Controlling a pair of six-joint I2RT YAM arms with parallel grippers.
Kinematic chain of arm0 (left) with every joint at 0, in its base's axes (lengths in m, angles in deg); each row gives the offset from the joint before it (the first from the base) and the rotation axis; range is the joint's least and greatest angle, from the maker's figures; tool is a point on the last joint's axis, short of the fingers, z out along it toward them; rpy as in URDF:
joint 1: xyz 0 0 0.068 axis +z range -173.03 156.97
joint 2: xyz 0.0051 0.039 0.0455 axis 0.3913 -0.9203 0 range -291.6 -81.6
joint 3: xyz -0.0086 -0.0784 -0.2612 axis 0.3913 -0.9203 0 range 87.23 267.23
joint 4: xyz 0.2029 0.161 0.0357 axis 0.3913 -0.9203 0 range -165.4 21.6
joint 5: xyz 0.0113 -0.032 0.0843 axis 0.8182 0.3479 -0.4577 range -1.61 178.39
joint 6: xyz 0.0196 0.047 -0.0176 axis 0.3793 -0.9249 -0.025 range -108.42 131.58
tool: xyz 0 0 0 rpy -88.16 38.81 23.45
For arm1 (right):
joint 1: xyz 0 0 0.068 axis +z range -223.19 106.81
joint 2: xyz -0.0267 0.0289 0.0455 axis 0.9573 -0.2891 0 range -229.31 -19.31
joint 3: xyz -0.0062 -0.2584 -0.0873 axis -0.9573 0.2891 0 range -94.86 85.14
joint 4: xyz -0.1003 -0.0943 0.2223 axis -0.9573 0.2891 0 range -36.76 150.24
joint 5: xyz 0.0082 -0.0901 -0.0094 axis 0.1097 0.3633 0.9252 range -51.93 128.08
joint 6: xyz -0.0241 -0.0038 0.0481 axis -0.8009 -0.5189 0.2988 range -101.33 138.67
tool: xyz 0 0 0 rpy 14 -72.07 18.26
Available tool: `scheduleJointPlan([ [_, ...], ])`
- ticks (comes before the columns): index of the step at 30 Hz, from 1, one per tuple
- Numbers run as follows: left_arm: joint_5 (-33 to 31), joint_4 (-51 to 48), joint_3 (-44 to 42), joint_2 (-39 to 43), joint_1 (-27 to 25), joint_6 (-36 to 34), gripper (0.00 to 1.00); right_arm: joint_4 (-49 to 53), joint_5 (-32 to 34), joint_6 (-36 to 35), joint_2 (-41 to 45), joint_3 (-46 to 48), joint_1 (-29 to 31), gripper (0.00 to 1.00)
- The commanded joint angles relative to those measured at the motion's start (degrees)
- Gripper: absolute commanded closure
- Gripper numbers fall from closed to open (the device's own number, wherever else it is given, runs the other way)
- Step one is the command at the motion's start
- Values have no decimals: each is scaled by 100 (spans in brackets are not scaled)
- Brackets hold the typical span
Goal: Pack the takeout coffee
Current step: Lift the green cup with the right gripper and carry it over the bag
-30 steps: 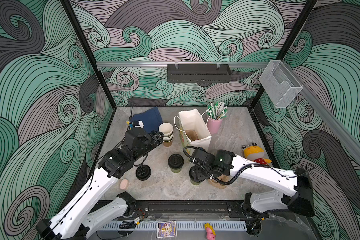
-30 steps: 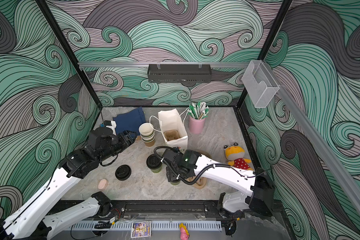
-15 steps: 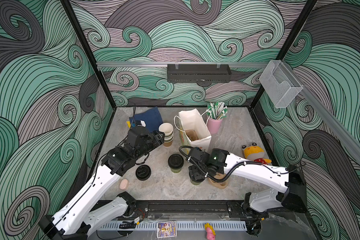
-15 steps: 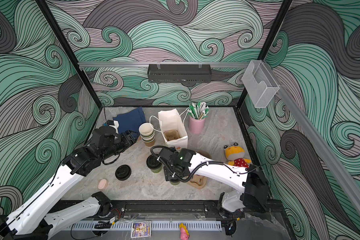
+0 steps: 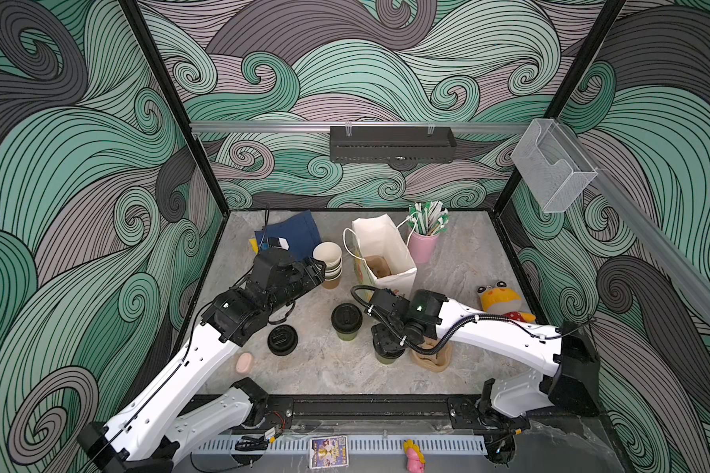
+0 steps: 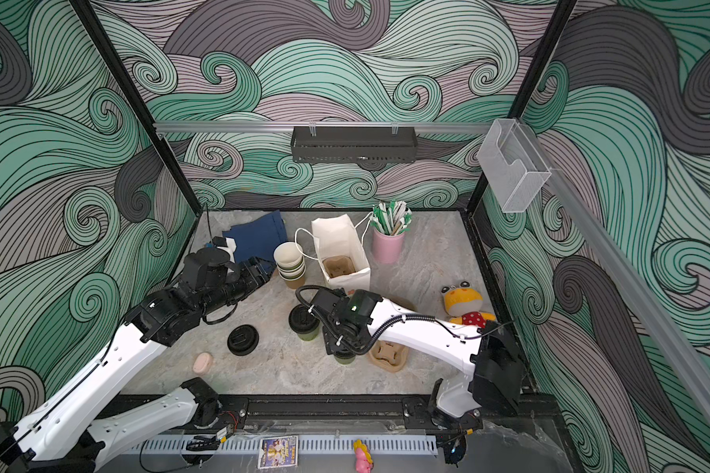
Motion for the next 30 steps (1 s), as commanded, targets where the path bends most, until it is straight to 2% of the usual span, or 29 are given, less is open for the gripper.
scheduleJointPlan([
  [1, 31, 32, 131, -14, 61, -45, 33, 79, -23, 34, -152, -55, -33, 23],
  [10, 48, 35, 170, -19, 62, -98, 33, 236, -20, 52, -302, -147, -32, 25],
  [15, 31, -17, 179, -4, 62, -108, 32, 259, -45, 47, -303, -156, -33, 30],
  [23, 96, 28, 179, 24, 62, -179, 33, 552, -47, -49, 52, -209, -14, 34],
  [27, 385, 223, 206, -20, 62, -376, 30, 905, -119, -193, 508, -218, -5, 36],
  [30, 894, 582, 231, -146, 61, -602, 28, 1304, -131, -415, 994, -280, -3, 36],
])
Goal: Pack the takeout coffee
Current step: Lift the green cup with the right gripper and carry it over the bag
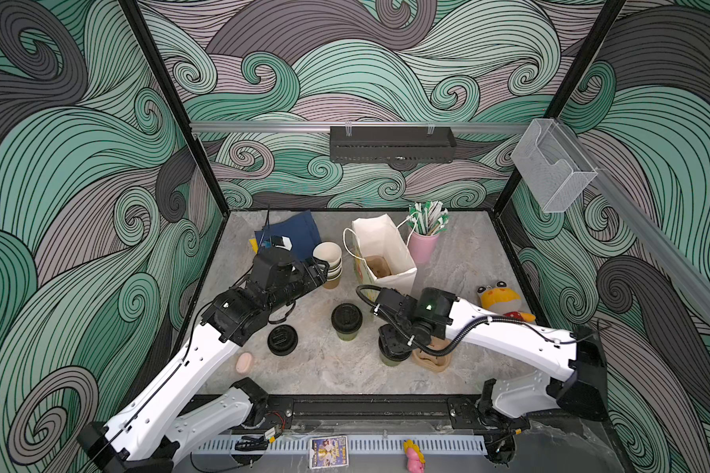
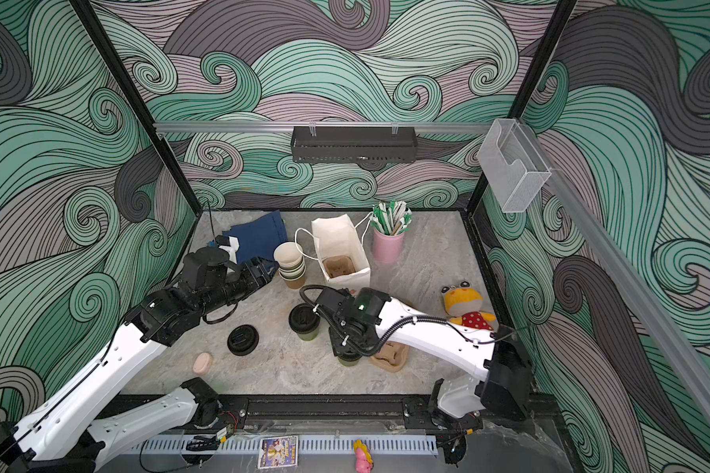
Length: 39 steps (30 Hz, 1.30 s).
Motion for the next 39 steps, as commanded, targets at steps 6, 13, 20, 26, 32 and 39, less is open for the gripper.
scheduleJointPlan([
  [6, 1372, 1271, 328, -477, 64, -425, 24, 1725, -70, -825, 1168, -1065, -141, 37],
  [13, 1620, 1489, 722, -1046, 68, -486, 22, 2538, -154, -1256, 1046, -2858, -721, 37],
  [20, 1265, 1042, 1031, -1409, 81, -434, 36, 2827, -195, -1679, 29, -4845, -1207, 37],
  [26, 1373, 1043, 1043, -1547, 80, -390, 59, 2911, -403, -1966, -1034, -6435, -1701, 38],
  [32, 1676, 1144, 1150, -1673, 80, -436, 78, 2930, -562, -2103, -2011, -7527, -2095, 38],
  [39, 2386, 1146, 1290, -1842, 58, -281, 95, 2999, -170, -2137, -2583, -7638, -2314, 38],
])
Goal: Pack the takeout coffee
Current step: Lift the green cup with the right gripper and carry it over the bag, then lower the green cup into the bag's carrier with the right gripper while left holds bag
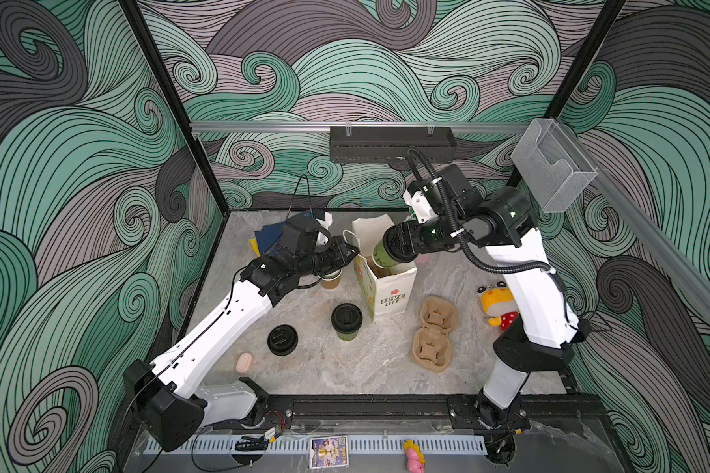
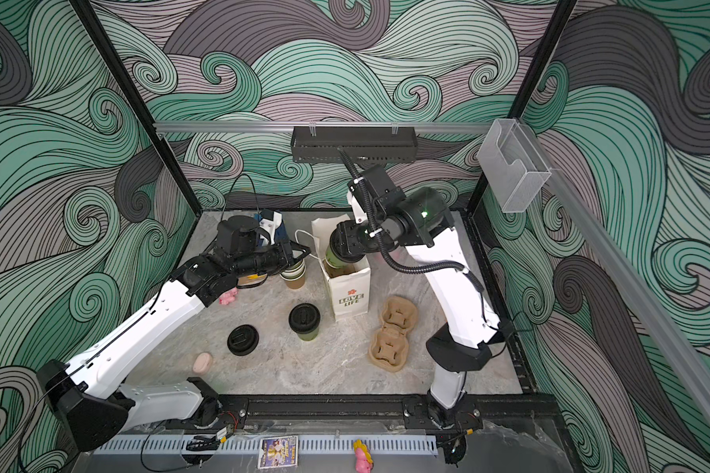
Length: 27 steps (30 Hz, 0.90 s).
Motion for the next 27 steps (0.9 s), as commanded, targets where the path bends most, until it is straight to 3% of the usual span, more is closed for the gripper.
scheduleJointPlan([
  [1, 559, 22, 274, -92, 16, 75, 98, 291, 276, -121, -213, -135, -66, 38],
  [9, 1053, -52, 294, -145, -160, 254, 100, 910, 597, -200, -841, -370, -63, 38],
  [18, 1059, 99, 90, -33, -544, 393, 100, 1106, 375, -283, -630, 222, 19, 38],
  [20, 955, 49, 33, 52, -584, 397, 94, 1117, 351, -329, -533, 446, 46, 38],
  [24, 479, -212, -77, 310, -581, 387, 67, 1111, 328, -463, -289, 899, 90, 38],
  [27, -40, -321, -194, 517, -579, 460, 58, 1117, 287, -638, -174, 1148, 99, 38],
])
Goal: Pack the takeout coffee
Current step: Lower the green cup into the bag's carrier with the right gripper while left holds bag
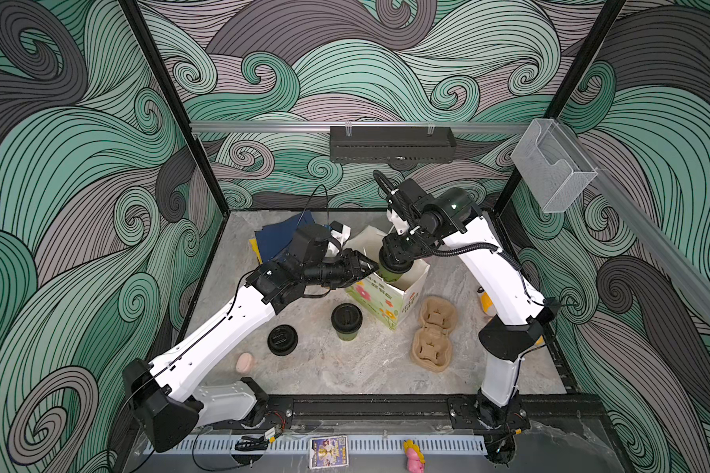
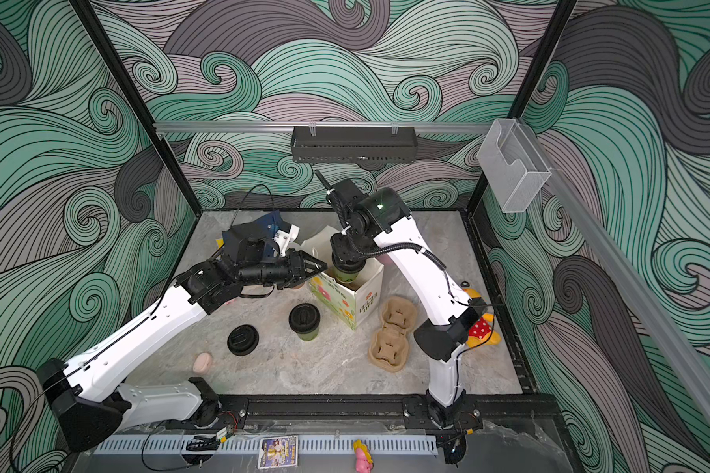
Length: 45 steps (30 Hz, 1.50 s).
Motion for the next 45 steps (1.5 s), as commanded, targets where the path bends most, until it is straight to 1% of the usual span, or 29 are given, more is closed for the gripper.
scheduleJointPlan([
  [1, -773, -209, -102, 353, -30, 82, 57, 1110, -63, -354, 209, 155, 40, 38],
  [4, -1185, -229, -229, 517, -23, 158, 57, 1104, -72, -782, 49, 115, 29, 38],
  [8, -1278, -303, -229, 523, -22, 204, 62, 984, -310, -1140, -101, 131, -41, 38],
  [10, -1283, -283, -250, 517, -22, 266, 65, 990, -199, -1208, -158, 137, -48, 38],
  [12, -1336, -276, -264, 499, -22, 330, 65, 986, -164, -1250, -206, 180, -48, 38],
  [14, -1521, -355, -273, 497, -13, 394, 61, 996, -128, -1263, -225, 265, -49, 38],
  [19, -2229, -432, -252, 634, 105, 578, 46, 1032, -146, -1172, -114, 504, -15, 38],
  [21, -2407, -505, -214, 608, 226, 714, 38, 1038, -179, -1141, -59, 600, 8, 38],
  [22, -2411, -498, -174, 544, 303, 738, 34, 1034, -192, -1133, -32, 650, 13, 38],
  [24, -2256, -497, 7, 312, 441, 705, 32, 1078, -194, -1108, 6, 706, 36, 38],
  [27, -2008, -689, 331, -142, 595, 633, 31, 1104, -276, -1070, 93, 779, 64, 38],
  [29, -1840, -714, 462, -371, 677, 583, 32, 1110, -370, -1044, 121, 810, 90, 38],
  [32, -1628, -584, 553, -618, 781, 493, 37, 1104, -540, -1019, 140, 841, 165, 38],
  [38, -1241, -405, 793, -1071, 846, 318, 54, 1105, -835, -958, 208, 867, 267, 38],
  [41, -1152, -298, 858, -1152, 857, 226, 59, 1109, -799, -914, 218, 877, 269, 38],
  [43, -1058, -136, 875, -1376, 859, 180, 61, 1111, -725, -850, 211, 874, 267, 38],
  [45, -963, -116, 949, -1474, 883, 168, 62, 1103, -479, -712, 257, 885, 259, 37],
])
